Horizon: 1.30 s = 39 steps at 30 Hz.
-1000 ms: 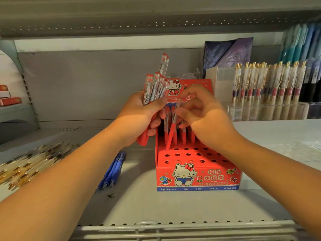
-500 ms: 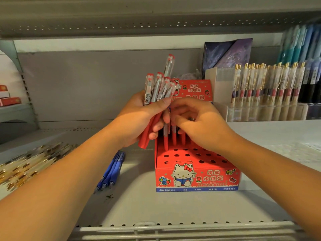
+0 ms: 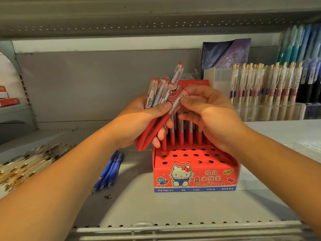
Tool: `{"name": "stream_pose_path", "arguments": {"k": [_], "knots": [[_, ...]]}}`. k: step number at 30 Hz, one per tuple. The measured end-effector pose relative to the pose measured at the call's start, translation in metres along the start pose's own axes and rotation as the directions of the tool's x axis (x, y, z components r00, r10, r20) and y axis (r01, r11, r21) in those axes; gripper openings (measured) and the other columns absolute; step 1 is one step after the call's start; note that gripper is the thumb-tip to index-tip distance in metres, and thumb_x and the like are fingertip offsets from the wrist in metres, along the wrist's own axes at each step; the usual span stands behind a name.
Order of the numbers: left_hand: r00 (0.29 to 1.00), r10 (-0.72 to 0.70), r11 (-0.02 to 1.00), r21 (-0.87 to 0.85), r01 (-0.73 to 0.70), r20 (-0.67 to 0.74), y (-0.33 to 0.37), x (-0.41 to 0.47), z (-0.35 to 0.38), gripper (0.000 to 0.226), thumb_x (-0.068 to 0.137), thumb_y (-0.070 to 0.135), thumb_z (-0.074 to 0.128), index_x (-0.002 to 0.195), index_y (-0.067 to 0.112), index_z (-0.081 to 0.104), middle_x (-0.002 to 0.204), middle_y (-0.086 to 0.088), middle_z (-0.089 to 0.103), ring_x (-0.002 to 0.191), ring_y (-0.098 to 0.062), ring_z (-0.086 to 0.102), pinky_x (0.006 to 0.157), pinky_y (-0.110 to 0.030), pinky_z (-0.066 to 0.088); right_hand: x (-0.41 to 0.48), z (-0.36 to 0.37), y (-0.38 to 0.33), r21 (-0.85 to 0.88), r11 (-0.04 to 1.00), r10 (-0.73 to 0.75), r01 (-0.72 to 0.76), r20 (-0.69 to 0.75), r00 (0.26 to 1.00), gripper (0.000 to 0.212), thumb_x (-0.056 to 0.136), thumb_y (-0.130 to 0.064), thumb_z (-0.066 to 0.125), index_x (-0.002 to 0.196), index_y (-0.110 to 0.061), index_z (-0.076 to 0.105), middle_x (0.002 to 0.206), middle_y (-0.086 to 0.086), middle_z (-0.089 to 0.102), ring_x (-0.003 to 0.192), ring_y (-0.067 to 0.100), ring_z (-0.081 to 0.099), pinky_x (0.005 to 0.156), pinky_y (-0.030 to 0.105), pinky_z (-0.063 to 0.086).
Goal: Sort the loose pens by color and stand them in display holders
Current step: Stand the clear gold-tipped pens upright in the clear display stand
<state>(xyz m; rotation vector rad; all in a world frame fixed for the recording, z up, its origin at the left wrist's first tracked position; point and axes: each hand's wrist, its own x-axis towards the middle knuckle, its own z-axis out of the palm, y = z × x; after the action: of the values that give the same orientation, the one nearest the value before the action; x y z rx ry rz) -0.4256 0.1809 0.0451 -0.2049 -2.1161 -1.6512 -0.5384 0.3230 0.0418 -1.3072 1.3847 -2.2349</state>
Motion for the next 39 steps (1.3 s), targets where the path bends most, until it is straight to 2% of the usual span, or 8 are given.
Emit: {"name": "stream_pose_path", "arguments": {"k": [7, 10, 14, 20, 26, 31, 35, 39], "knots": [[0.996, 0.05, 0.999, 0.006, -0.049, -0.077, -0.002, 0.004, -0.003, 0.024, 0.085, 0.034, 0.062, 0.093, 0.012, 0.058, 0.067, -0.01, 0.065, 0.043, -0.021, 0.057, 0.037, -0.029, 0.048, 0.001, -0.002, -0.01, 0.13, 0.989, -0.061, 0.076, -0.116, 0.991, 0.017, 0.093, 0.004, 0.056, 0.095, -0.013, 0.055, 0.083, 0.009, 0.07, 0.068, 0.021, 0.07, 0.061, 0.034, 0.059], [0.993, 0.081, 0.996, 0.029, -0.079, -0.091, -0.002, 0.005, -0.004, 0.025, 0.086, 0.034, 0.061, 0.093, 0.012, 0.054, 0.068, -0.008, 0.065, 0.04, -0.017, 0.045, 0.037, -0.025, 0.042, 0.002, -0.005, -0.009, 0.013, 0.992, -0.119, 0.123, -0.17, 0.978, 0.019, 0.093, 0.006, 0.055, 0.095, -0.013, 0.055, 0.077, 0.005, 0.066, 0.06, 0.016, 0.068, 0.055, 0.035, 0.058], [0.997, 0.031, 1.0, -0.003, -0.031, -0.067, -0.002, 0.003, -0.005, 0.027, 0.086, 0.035, 0.062, 0.093, 0.012, 0.051, 0.066, -0.006, 0.06, 0.041, -0.013, 0.036, 0.039, -0.021, 0.032, 0.004, -0.007, -0.004, -0.233, 0.954, -0.232, 0.189, -0.172, 0.957, 0.025, 0.091, 0.006, 0.059, 0.092, -0.018, 0.056, 0.075, -0.002, 0.064, 0.062, 0.016, 0.068, 0.053, 0.039, 0.06], [1.0, -0.008, 1.0, -0.027, 0.008, -0.021, -0.002, 0.002, -0.005, 0.025, 0.085, 0.035, 0.062, 0.092, 0.014, 0.05, 0.065, -0.007, 0.057, 0.042, -0.012, 0.033, 0.039, -0.019, 0.028, 0.004, -0.01, 0.005, -0.412, 0.88, -0.286, 0.238, -0.059, 0.956, 0.03, 0.089, 0.002, 0.064, 0.092, -0.027, 0.058, 0.08, -0.005, 0.06, 0.07, 0.014, 0.068, 0.057, 0.044, 0.06], [1.0, -0.012, 0.999, -0.034, 0.012, -0.006, -0.002, 0.003, -0.006, 0.017, 0.089, 0.033, 0.061, 0.089, 0.018, 0.053, 0.067, -0.01, 0.058, 0.04, -0.011, 0.031, 0.038, -0.017, 0.026, 0.002, -0.008, 0.014, -0.55, 0.797, -0.228, 0.251, 0.112, 0.967, 0.035, 0.087, -0.002, 0.067, 0.087, -0.037, 0.062, 0.076, -0.006, 0.066, 0.068, 0.029, 0.068, 0.06, 0.051, 0.058], [1.0, -0.005, 1.0, -0.008, 0.005, 0.003, -0.003, 0.003, -0.007, 0.022, 0.091, 0.033, 0.06, 0.096, 0.011, 0.056, 0.067, -0.01, 0.059, 0.04, -0.011, 0.03, 0.037, -0.017, 0.025, 0.0, -0.008, 0.018, -0.651, 0.723, -0.109, 0.233, 0.225, 0.968, 0.03, 0.086, -0.008, 0.07, 0.091, -0.038, 0.067, 0.083, -0.009, 0.071, 0.075, 0.013, 0.069, 0.069, 0.041, 0.06], [1.0, -0.023, 0.999, 0.024, 0.023, 0.011, -0.003, 0.003, -0.006, 0.029, 0.093, 0.031, 0.058, 0.103, 0.004, 0.054, 0.066, -0.008, 0.062, 0.039, -0.011, 0.031, 0.037, -0.017, 0.025, 0.0, -0.005, 0.011, -0.608, 0.76, -0.15, 0.231, 0.182, 0.972, 0.022, 0.087, -0.009, 0.068, 0.089, -0.031, 0.07, 0.077, -0.012, 0.07, 0.069, 0.005, 0.065, 0.057, 0.021, 0.053], [0.998, -0.024, 0.998, 0.053, 0.022, 0.051, -0.003, 0.002, -0.005, 0.021, 0.097, 0.024, 0.056, 0.086, 0.006, 0.055, 0.067, -0.01, 0.063, 0.039, -0.01, 0.032, 0.037, -0.016, 0.026, 0.001, -0.001, 0.0, -0.325, 0.933, -0.158, 0.154, 0.012, 0.987, 0.015, 0.089, -0.006, 0.067, 0.099, -0.016, 0.063, 0.085, 0.008, 0.071, 0.074, 0.018, 0.068, 0.048, 0.027, 0.053]]}}
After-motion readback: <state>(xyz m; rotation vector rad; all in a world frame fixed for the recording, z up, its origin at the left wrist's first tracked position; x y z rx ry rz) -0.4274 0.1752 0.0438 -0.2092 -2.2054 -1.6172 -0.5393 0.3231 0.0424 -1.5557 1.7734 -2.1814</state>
